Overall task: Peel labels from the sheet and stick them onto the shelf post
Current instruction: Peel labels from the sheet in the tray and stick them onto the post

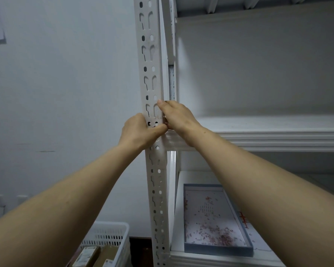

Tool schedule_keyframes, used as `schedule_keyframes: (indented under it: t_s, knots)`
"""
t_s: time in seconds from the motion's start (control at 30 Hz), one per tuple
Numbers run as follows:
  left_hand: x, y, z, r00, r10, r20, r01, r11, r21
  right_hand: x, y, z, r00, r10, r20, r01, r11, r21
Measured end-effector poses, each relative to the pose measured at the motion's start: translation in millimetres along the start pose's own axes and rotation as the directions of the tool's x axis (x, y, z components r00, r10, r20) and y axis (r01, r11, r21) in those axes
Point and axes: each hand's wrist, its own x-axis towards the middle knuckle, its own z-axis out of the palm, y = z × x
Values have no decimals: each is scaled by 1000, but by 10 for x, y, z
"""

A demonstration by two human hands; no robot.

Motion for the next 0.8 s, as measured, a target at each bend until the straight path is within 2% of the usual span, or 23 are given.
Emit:
schedule_keyframes:
  t_s: [0.3, 0.33, 0.43, 0.5, 0.67, 0.8]
  knots:
    - [-11, -38, -14, 1000, 2, 10, -2, 1000, 2, 32, 28, -4, 1000, 10, 3, -10, 1000, 12]
    - [-13, -67, -33, 1000, 1, 24, 0, 999, -37, 40, 32, -1, 1000, 13, 5, -13, 1000, 14]
    - [-46, -151, -127, 986, -23, 164, 74, 949, -308, 51, 33, 11, 1000, 21, 11, -21, 1000, 17]
    - [-65, -167, -143, 978, -14, 207, 88, 931, -355, 56, 43, 14, 1000, 21, 7, -21, 999, 25]
    - [-60, -103, -32, 996, -29, 80, 51, 957, -285, 61, 55, 6, 1000, 18, 9, -18, 999, 38]
    - [-37, -77, 9, 996, -79, 45, 89, 960, -267, 65, 64, -6, 1000, 0, 10, 0, 999, 35]
